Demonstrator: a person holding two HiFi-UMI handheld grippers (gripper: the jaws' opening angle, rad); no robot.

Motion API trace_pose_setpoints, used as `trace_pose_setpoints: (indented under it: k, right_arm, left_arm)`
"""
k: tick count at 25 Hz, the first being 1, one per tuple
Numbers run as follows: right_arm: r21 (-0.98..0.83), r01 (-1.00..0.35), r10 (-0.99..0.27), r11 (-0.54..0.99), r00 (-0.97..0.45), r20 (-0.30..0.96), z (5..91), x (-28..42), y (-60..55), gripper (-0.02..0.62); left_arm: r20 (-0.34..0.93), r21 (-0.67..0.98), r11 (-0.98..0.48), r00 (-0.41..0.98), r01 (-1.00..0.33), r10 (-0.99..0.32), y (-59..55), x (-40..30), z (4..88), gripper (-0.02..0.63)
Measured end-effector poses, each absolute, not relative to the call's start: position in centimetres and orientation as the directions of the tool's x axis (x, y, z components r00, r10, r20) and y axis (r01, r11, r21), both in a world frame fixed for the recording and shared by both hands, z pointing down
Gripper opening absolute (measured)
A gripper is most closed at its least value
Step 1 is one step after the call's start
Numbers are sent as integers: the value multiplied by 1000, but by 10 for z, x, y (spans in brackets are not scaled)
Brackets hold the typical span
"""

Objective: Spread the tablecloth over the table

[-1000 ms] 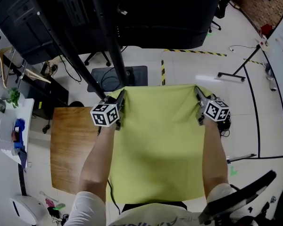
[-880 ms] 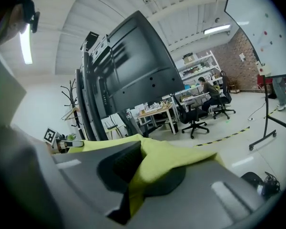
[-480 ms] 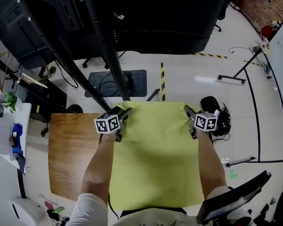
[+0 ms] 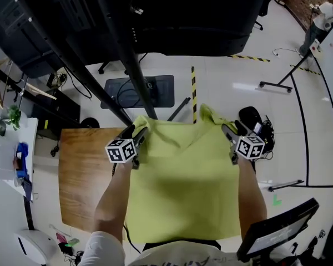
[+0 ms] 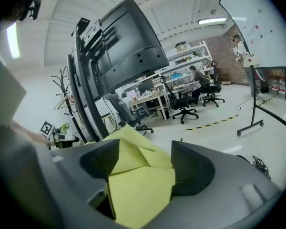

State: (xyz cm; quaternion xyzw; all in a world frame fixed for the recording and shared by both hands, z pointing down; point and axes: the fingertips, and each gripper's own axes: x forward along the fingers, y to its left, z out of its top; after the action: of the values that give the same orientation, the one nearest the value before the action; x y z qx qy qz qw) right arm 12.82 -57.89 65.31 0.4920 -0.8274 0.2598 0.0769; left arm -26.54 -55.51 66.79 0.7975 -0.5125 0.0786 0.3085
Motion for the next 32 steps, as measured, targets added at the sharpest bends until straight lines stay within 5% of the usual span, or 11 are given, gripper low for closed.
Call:
trace_pose_setpoints:
  k: [5,14,17,20,32]
  right_arm:
    - [-342,-842,-775,417,-526,350,638,122,-535,291]
    - [-322,-797,-691,512,-604,397,644,95,-458,12]
    - [-315,-770,-660,555,-638,397,645,79,-438,8]
    - [-286,-766,-684,576,-643,345,626,72,-425,8]
    - [-252,-785,-776,565,-610,160,512,87,-340,8]
  left_arm:
    - [415,357,-322,458,-877,-786,-528,-268,651,261]
    - [504,265,-423,498,-867,-706,-458,-243,666,190]
    - [505,252,-428,495,-868,-707,-443,-228,675,172]
    - [466,203,-418,463,-885,-754,-433,-221,665,18]
    - [255,204,-364,408,-909,-877,-317,-237,545,6]
